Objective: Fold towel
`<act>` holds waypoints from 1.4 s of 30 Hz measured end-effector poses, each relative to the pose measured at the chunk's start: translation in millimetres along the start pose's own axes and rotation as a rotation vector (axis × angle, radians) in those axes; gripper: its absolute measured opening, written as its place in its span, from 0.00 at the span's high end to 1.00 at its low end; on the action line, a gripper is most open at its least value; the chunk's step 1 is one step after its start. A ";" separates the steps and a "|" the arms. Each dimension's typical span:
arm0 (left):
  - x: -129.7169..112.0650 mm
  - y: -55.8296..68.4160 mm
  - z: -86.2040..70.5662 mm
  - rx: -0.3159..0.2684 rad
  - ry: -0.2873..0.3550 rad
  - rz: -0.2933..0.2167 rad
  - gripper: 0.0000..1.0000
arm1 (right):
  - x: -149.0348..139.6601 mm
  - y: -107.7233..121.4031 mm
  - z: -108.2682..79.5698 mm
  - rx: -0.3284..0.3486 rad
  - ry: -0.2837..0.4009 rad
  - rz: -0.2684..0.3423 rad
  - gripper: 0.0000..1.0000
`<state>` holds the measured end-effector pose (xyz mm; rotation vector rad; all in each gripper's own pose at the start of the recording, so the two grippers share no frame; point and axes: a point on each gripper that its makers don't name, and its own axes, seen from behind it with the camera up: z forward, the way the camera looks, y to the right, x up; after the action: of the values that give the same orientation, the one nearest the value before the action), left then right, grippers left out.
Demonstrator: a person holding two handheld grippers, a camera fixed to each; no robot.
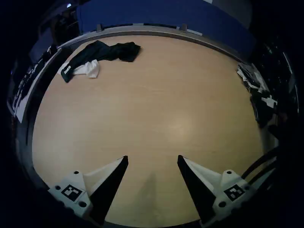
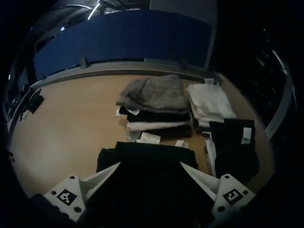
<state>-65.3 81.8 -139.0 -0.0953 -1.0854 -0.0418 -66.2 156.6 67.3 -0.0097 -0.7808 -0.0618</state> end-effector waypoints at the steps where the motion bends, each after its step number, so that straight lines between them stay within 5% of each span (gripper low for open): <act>1: 0.1 0.6 -0.1 0.000 0.000 0.001 0.03 | 2.8 -1.2 -3.9 0.003 0.012 0.004 0.00; 11: 3.4 6.9 -2.0 -0.009 0.004 0.006 0.03 | 3.8 -12.8 -51.5 0.001 0.095 -0.007 0.00; 22: 4.5 13.4 -3.6 -0.021 0.011 0.022 0.03 | -23.1 -16.1 -74.0 -0.014 0.094 0.010 0.00; 42: 3.5 9.9 -10.1 -0.020 0.017 0.019 0.03 | -86.1 -17.1 -65.1 -0.017 -0.015 0.002 0.00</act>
<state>-54.0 90.8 -141.2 -0.1231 -1.0667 -0.0361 -82.5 141.9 -39.8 -0.0270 -0.7955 -0.0669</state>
